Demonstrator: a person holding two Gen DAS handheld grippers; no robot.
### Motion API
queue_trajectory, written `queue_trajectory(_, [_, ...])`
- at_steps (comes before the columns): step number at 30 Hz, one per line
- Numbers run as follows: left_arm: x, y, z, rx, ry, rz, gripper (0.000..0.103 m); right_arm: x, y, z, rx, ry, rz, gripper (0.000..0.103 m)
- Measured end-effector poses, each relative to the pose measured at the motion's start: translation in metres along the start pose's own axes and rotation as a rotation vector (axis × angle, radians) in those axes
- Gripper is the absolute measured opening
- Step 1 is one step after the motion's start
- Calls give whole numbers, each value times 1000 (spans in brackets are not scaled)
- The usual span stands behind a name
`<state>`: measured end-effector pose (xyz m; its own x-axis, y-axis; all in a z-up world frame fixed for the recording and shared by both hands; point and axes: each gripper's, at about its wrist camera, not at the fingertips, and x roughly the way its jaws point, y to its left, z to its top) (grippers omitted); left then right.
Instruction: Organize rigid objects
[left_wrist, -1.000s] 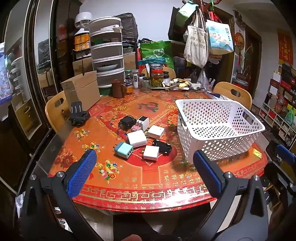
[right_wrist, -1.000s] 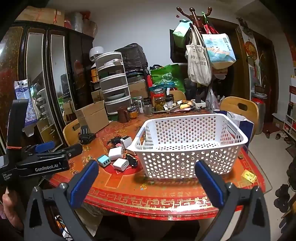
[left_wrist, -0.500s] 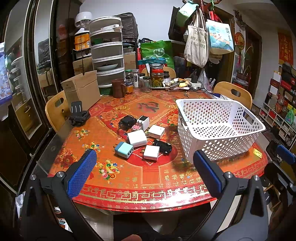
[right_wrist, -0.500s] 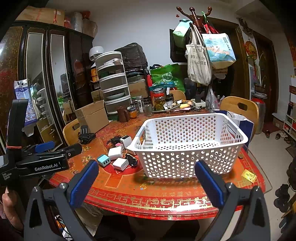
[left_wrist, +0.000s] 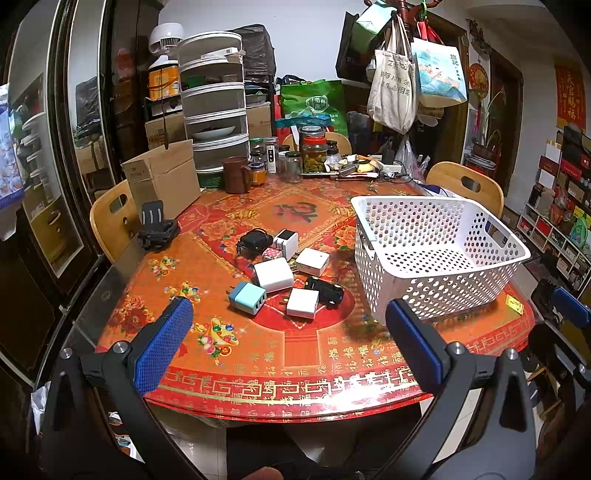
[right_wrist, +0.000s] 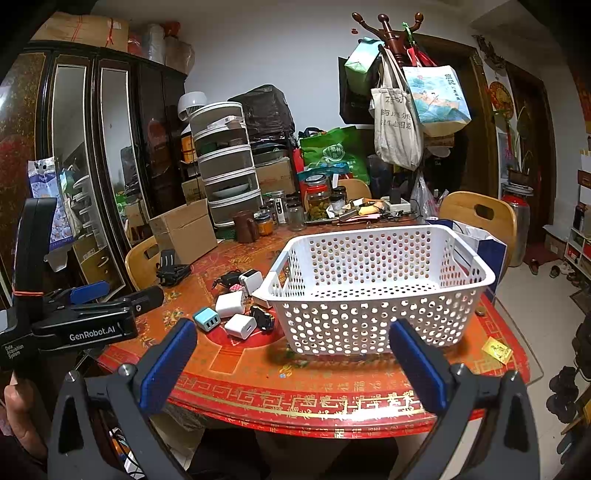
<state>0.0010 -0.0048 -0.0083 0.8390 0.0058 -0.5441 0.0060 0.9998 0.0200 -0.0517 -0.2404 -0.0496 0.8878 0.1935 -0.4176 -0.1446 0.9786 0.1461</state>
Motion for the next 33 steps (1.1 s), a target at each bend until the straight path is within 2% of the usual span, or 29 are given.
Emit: queue_trajectory(33, [8, 0, -10, 2, 8, -2, 103, 2, 1, -2, -3, 7, -2, 103])
